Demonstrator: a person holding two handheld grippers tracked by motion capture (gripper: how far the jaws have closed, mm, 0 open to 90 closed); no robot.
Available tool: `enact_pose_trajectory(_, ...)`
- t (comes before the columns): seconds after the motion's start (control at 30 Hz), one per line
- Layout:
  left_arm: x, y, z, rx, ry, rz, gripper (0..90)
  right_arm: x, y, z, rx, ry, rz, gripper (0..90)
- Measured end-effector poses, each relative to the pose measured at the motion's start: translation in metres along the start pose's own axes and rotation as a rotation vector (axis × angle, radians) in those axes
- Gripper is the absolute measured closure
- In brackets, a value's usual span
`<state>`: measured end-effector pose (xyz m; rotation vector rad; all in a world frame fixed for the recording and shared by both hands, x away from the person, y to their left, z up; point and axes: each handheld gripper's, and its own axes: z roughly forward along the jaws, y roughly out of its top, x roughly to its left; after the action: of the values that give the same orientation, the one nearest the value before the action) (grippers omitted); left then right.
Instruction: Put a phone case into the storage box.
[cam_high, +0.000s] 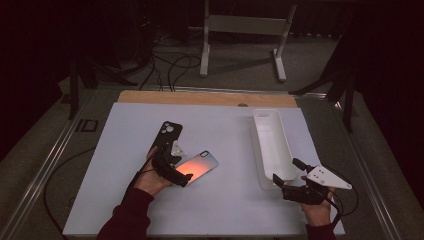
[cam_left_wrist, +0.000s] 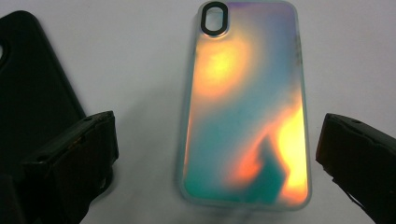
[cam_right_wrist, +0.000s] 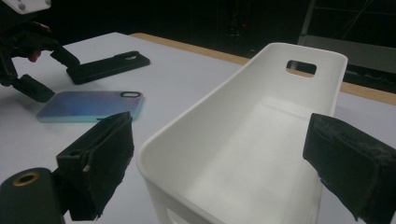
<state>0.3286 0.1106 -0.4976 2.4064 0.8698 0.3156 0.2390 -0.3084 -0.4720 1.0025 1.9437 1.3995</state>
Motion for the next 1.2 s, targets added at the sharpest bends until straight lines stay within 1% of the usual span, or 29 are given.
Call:
enact_pose_trajectory(0.1,0.0,0.001,0.002,0.004,-0.002,0.0,0.0,0.0,0.0,0.0,0.001,0.0,0.0,8.3)
enact_pose_trajectory(0.13,0.0,0.002,0.006,0.02,-0.006,0.001,0.0,0.0,0.0,0.0,0.001,0.0,0.0,8.3)
enact_pose_trajectory(0.23,-0.002,0.005,0.012,0.035,-0.017,0.007,0.0,0.0,0.0,0.0,0.004,0.0,-0.002,8.3)
enact_pose_trajectory(0.33,-0.005,0.007,0.015,0.043,-0.013,0.018,0.0,0.0,0.0,0.0,0.003,-0.002,-0.001,8.3)
enact_pose_trajectory(0.43,-0.008,0.01,0.02,0.068,-0.03,0.031,0.0,-0.001,0.0,-0.001,0.0,-0.005,-0.001,8.3)
enact_pose_trajectory(0.57,-0.012,0.011,0.026,0.104,-0.048,0.035,0.0,-0.002,0.0,-0.002,-0.004,-0.008,0.001,8.3)
enact_pose_trajectory(0.6,-0.012,0.011,0.027,0.117,-0.045,0.041,0.1,-0.002,0.0,-0.002,-0.004,-0.009,0.001,8.3)
enact_pose_trajectory(0.63,-0.013,0.01,0.028,0.124,-0.034,0.041,0.4,-0.002,0.0,-0.002,-0.004,-0.009,0.001,8.3)
enact_pose_trajectory(0.7,-0.013,0.01,0.029,0.132,-0.029,0.037,3.1,-0.002,0.001,-0.002,-0.004,-0.01,0.001,8.3)
enact_pose_trajectory(0.73,-0.013,0.01,0.029,0.146,-0.032,0.037,3.1,-0.002,0.001,-0.002,-0.005,-0.01,0.001,8.3)
enact_pose_trajectory(0.8,-0.013,0.009,0.029,0.158,-0.041,0.035,3.8,-0.002,0.001,-0.003,-0.006,-0.014,0.001,8.3)
enact_pose_trajectory(0.93,-0.012,0.009,0.028,0.166,-0.049,0.029,5.2,-0.002,0.001,-0.003,-0.004,-0.016,0.0,8.3)
enact_pose_trajectory(1.03,-0.013,0.009,0.027,0.166,-0.049,0.034,6.9,-0.003,0.001,-0.003,-0.005,-0.018,0.0,8.3)
enact_pose_trajectory(1.2,-0.012,0.008,0.026,0.173,-0.071,0.03,12.0,-0.003,0.001,-0.004,-0.007,-0.019,0.002,8.3)
